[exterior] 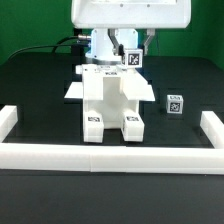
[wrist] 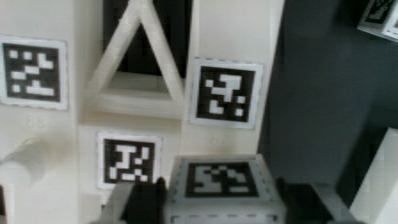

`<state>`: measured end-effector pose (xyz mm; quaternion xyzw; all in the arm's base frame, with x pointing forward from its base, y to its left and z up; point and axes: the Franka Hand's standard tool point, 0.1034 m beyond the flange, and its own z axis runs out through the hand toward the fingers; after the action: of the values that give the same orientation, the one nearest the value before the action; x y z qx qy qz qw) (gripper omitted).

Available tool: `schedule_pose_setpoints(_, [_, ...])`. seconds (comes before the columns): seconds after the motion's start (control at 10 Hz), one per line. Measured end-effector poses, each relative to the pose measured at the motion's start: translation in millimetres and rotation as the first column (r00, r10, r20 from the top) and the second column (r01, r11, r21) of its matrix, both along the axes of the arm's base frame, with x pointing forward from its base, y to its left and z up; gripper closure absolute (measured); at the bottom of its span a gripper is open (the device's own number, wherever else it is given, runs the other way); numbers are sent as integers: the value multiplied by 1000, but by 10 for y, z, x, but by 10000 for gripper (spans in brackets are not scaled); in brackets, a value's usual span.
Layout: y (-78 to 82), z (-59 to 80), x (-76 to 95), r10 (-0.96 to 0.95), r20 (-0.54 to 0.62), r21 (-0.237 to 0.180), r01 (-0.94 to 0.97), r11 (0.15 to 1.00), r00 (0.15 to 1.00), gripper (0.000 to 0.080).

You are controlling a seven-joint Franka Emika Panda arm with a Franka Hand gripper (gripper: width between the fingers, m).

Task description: Assemble chair

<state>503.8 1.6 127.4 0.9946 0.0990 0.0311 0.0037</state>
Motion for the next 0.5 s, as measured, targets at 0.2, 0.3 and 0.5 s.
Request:
schedule_pose_setpoints(0.2, [-1,-9,-1,0,-1,-1,0,1000,1000,514])
schedule_pose_setpoints(0.3, [-8,-61,-8,-1,-8,-4,1,1000,1000,514])
schedule_pose_setpoints(0.5, [-10,-74,46,0,-3,-8,0,1000,1000,514])
